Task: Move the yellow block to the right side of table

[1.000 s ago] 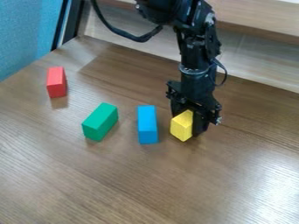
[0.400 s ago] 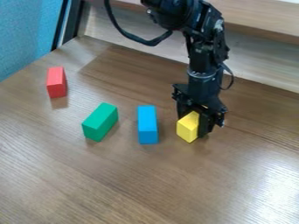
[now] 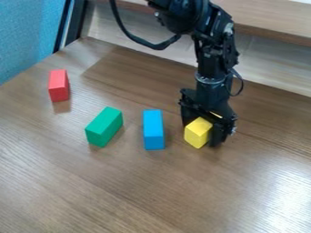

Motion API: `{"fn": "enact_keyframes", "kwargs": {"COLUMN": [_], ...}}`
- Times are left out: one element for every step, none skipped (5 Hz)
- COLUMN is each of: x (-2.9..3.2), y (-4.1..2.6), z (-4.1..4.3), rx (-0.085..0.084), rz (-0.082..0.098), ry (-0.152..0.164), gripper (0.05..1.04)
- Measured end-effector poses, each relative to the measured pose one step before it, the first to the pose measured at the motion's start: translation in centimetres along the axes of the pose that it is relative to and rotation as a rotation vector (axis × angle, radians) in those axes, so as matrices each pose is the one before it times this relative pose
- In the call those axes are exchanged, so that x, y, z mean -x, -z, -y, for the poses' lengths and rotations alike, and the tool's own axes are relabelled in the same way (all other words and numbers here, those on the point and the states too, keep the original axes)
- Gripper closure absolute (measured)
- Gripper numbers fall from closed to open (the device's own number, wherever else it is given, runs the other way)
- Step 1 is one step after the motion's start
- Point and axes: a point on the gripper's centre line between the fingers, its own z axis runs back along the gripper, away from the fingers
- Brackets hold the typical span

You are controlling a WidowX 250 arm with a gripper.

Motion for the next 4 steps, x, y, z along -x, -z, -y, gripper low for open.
{"fn": "enact_keyframes", "kwargs": {"x": [1.191, 1.168, 1.115, 1.182], "y": [-0.369, -1.777, -2.09, -2.128], "z": [-1.066, -0.866, -0.883, -0.727], "rx": [0.0236, 0.0095, 0.0199, 0.0399], "rz": [-0.0038, 0.0291, 0.0478, 0.0513], "ry": [-0.0409, -0.0241, -0.0297, -0.0118], "gripper": [0.083, 0.083, 0.083, 0.083]}}
